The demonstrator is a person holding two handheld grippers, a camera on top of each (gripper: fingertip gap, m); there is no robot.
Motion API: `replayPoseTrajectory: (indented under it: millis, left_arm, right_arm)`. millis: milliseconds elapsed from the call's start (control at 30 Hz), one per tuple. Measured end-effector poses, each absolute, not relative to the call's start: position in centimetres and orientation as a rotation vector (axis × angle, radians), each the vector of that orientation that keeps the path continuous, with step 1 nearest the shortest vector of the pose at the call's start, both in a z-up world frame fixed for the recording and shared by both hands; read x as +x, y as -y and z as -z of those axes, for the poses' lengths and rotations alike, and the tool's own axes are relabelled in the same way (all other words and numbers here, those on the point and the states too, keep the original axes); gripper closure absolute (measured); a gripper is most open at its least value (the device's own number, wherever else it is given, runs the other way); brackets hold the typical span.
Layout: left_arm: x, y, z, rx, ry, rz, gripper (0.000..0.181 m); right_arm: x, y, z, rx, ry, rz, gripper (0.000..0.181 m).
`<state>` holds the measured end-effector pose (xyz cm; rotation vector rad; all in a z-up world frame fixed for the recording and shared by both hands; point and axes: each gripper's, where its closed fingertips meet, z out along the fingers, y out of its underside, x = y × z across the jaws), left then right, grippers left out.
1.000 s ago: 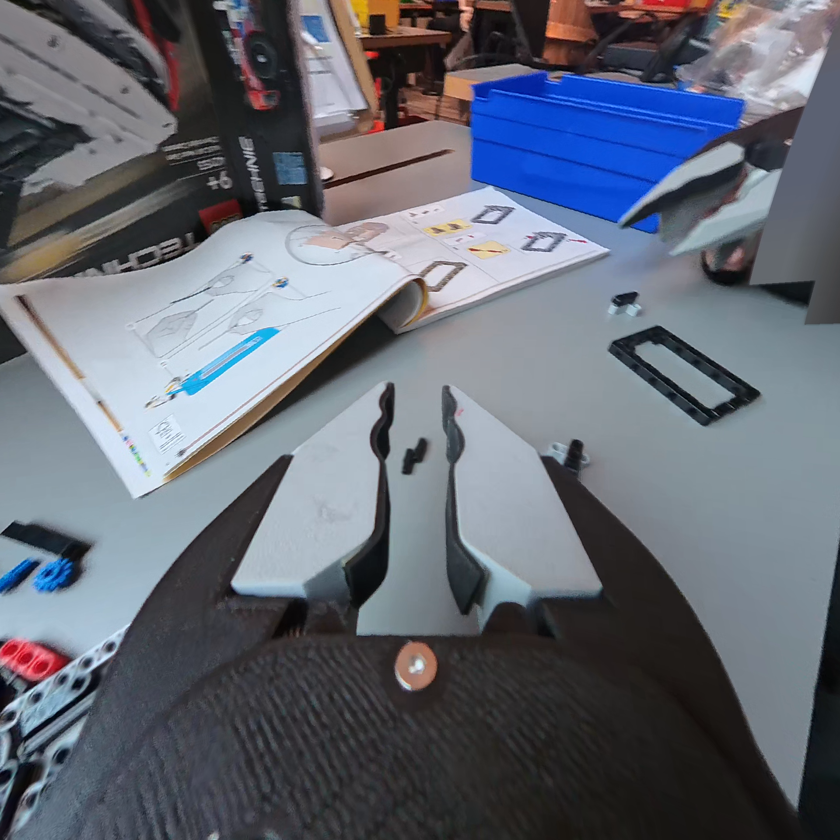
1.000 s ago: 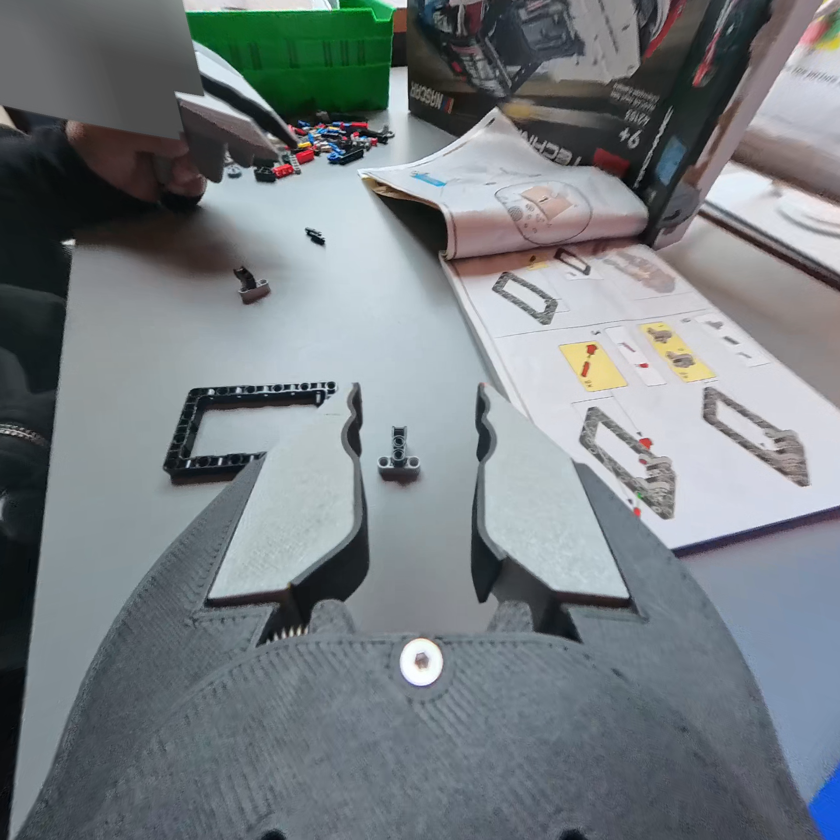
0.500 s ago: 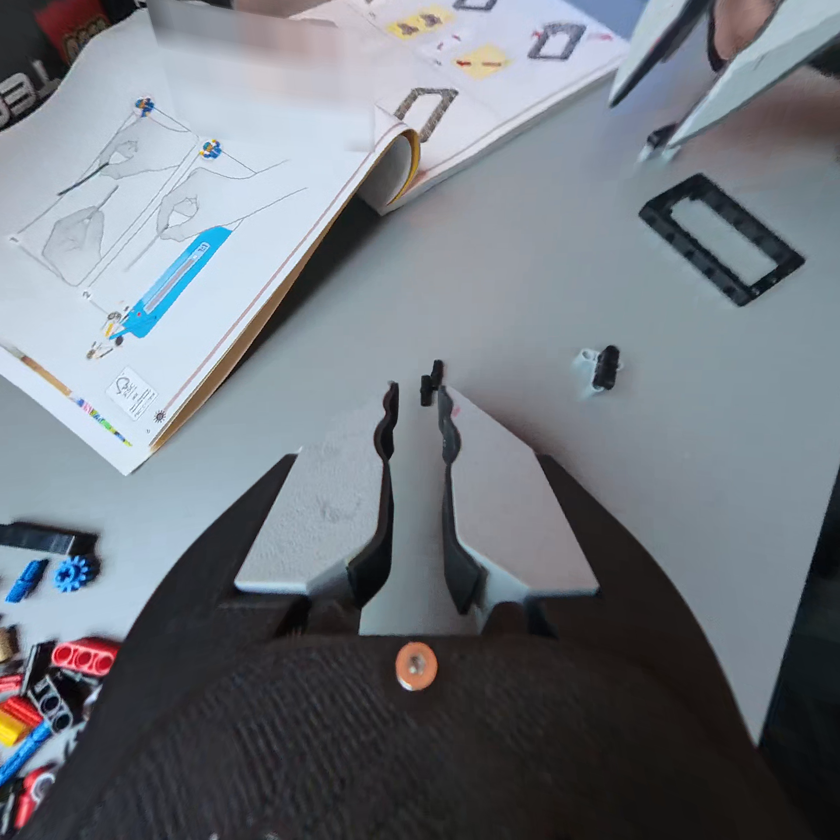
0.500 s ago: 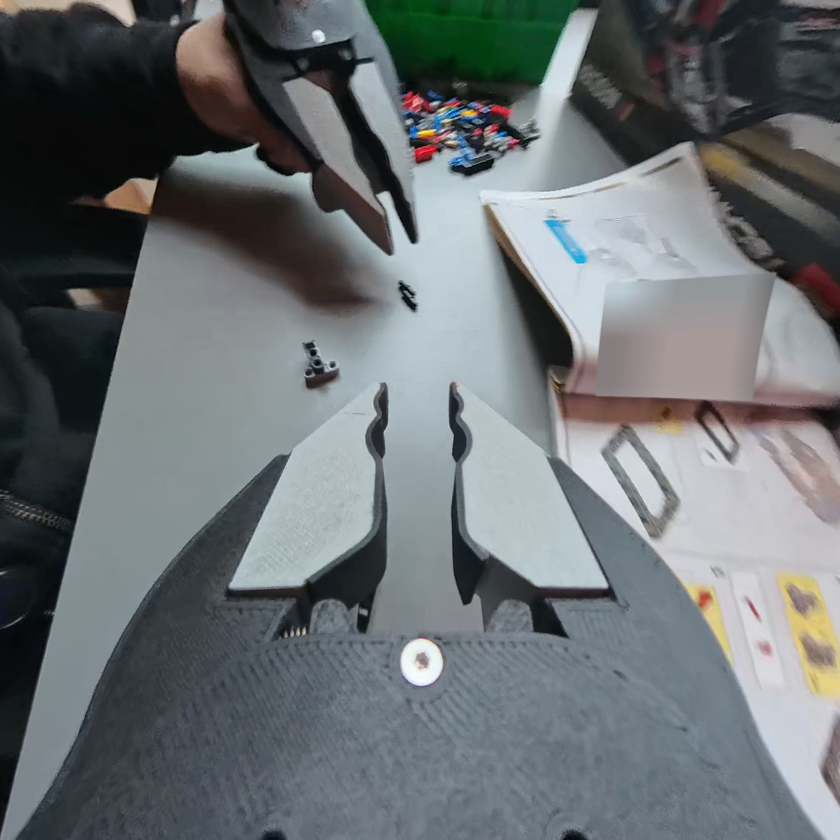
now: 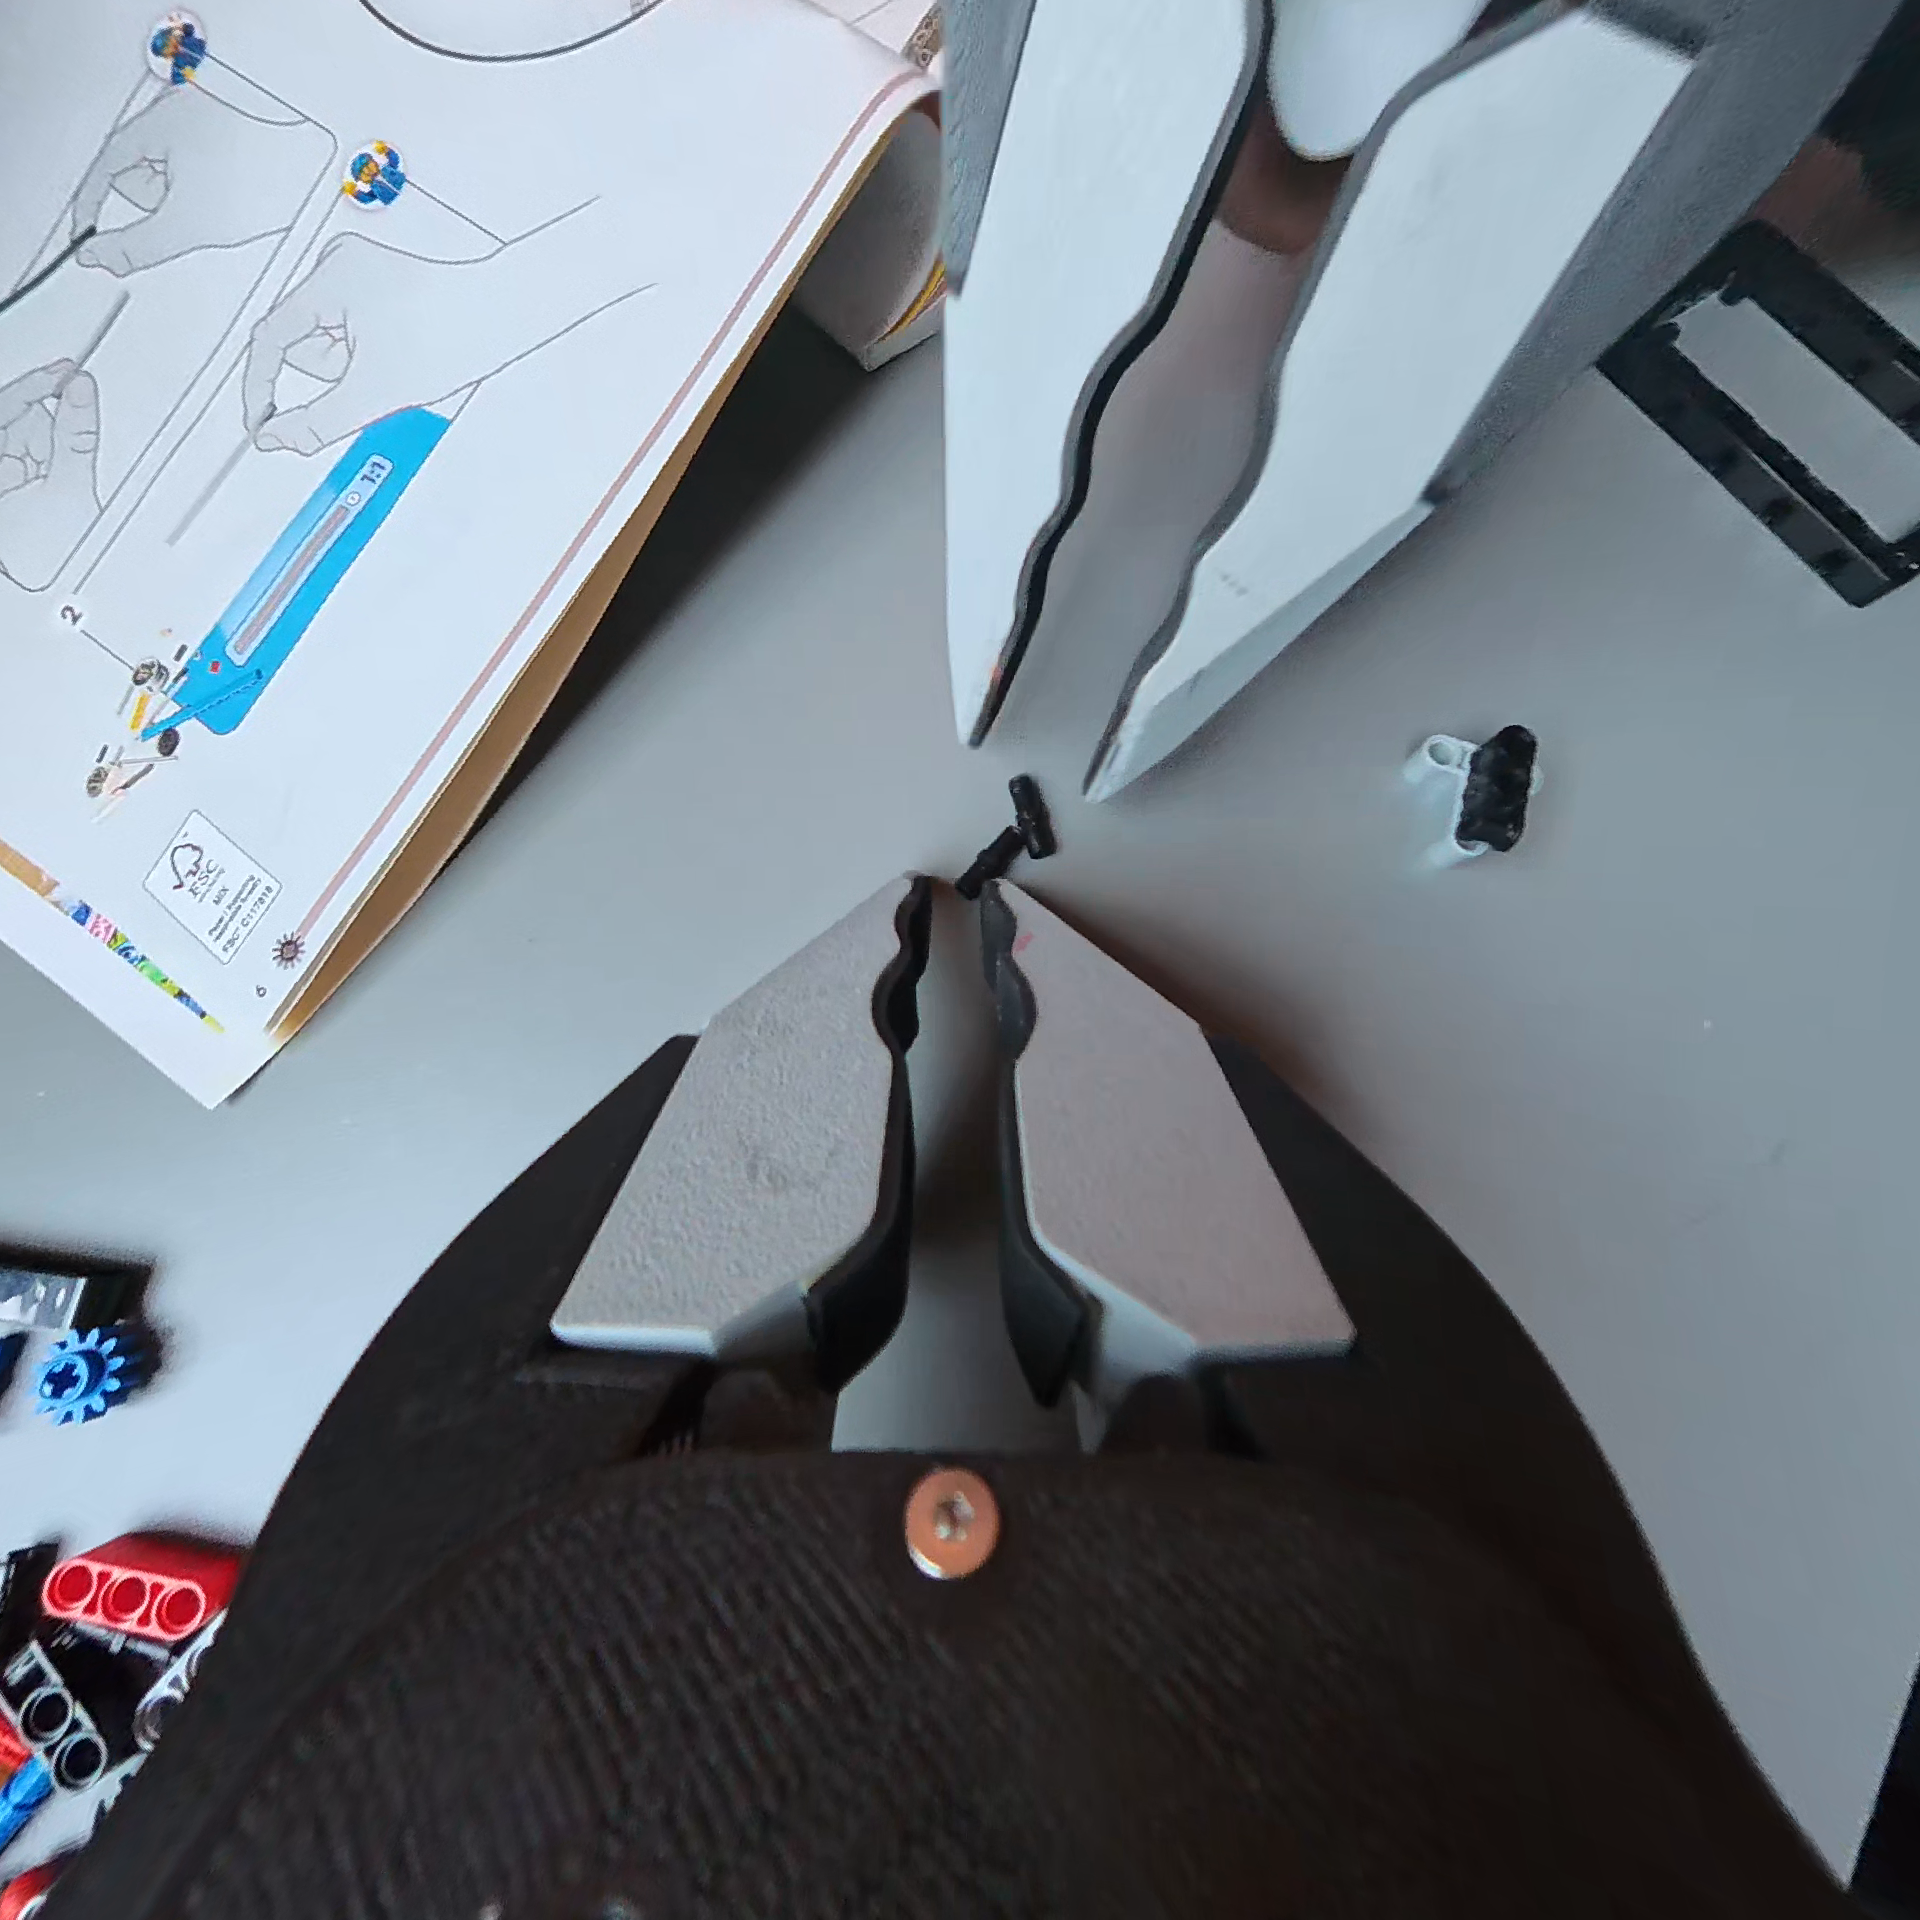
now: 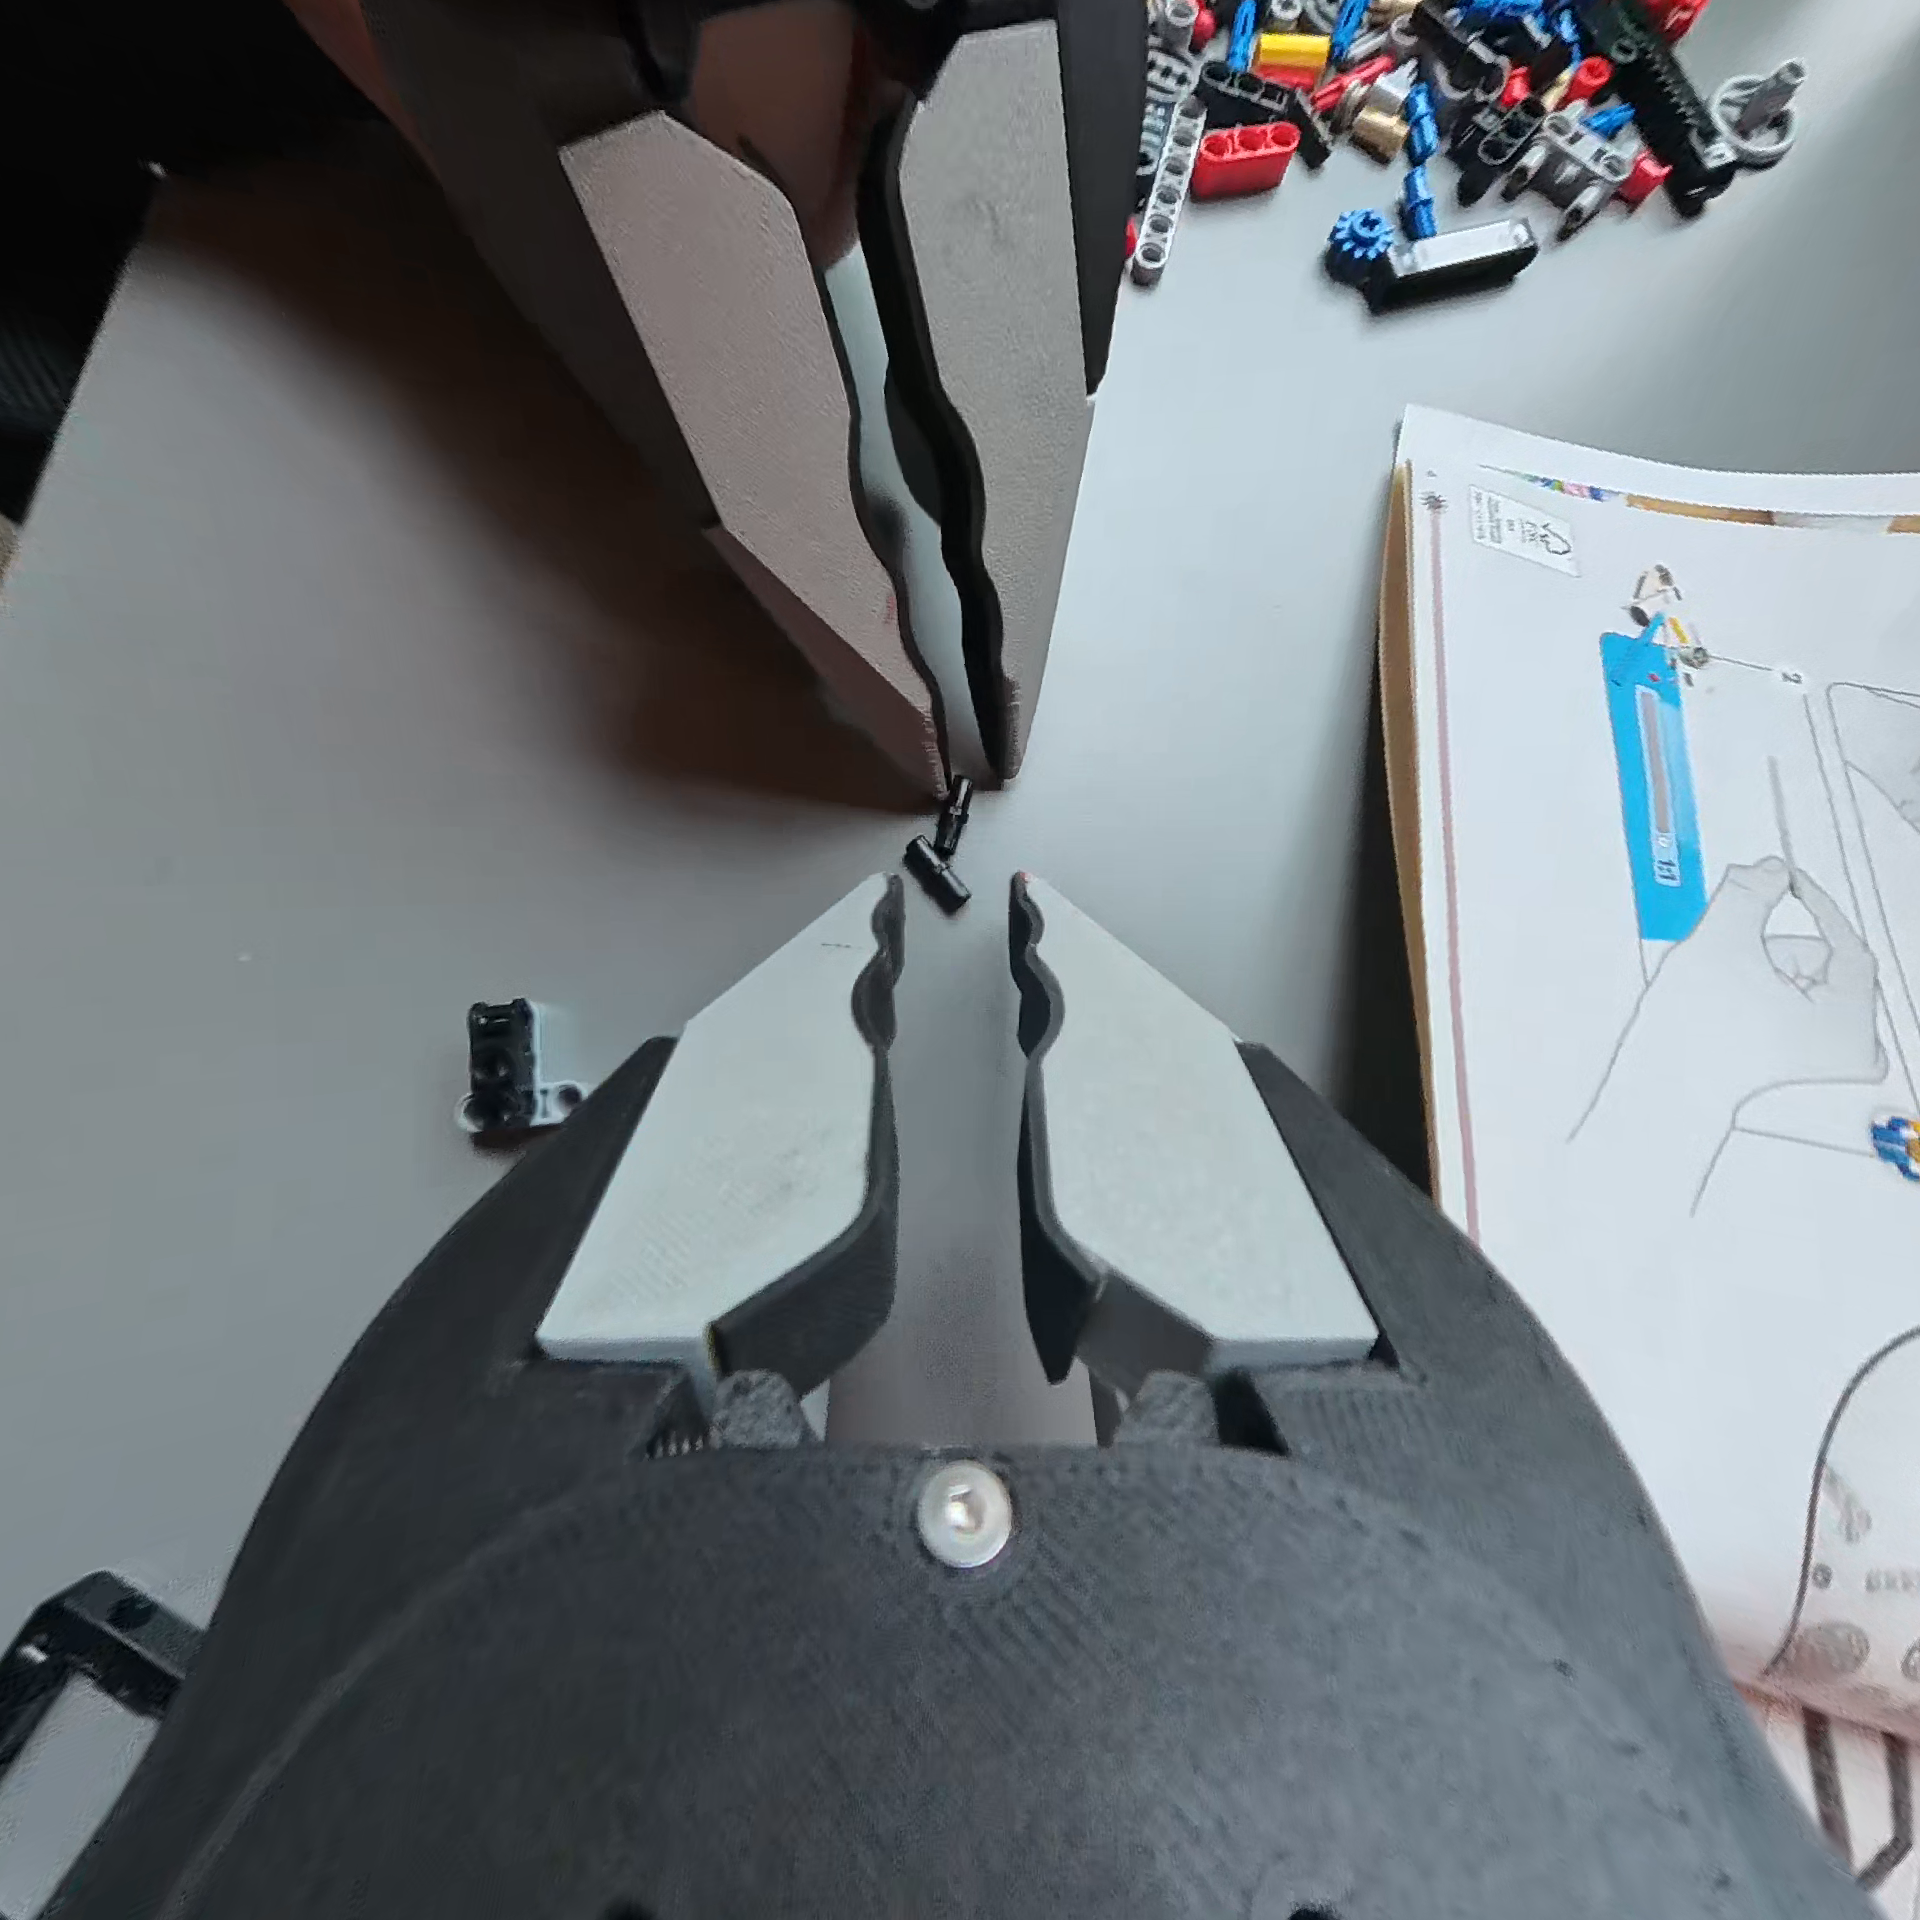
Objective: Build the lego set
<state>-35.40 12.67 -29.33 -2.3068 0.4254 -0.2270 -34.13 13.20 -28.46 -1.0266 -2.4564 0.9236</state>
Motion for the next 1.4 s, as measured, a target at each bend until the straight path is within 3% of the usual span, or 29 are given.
replayPoseTrajectory:
  millis: [200,667,1067,1400]
  left_arm:
    - [-35.4,-12.7,29.3,-2.295,-0.440,0.196,0.172]
    - [-31.7,-12.4,27.5,-2.150,-0.649,0.148,0.167]
    - [-30.7,-13.2,28.1,-2.067,-0.864,-0.198,0.171]
    - [-30.4,-13.6,28.1,-1.996,-0.966,-0.371,0.179]
  right_arm:
    - [-34.3,-12.9,29.5,-0.919,2.493,-0.883,0.180]
    - [-31.9,-12.5,27.5,-1.012,2.434,-0.933,0.181]
    - [-29.8,-13.2,27.7,-1.439,2.351,-1.092,0.181]
    - [-29.6,-12.5,28.0,-1.516,2.283,-1.224,0.181]
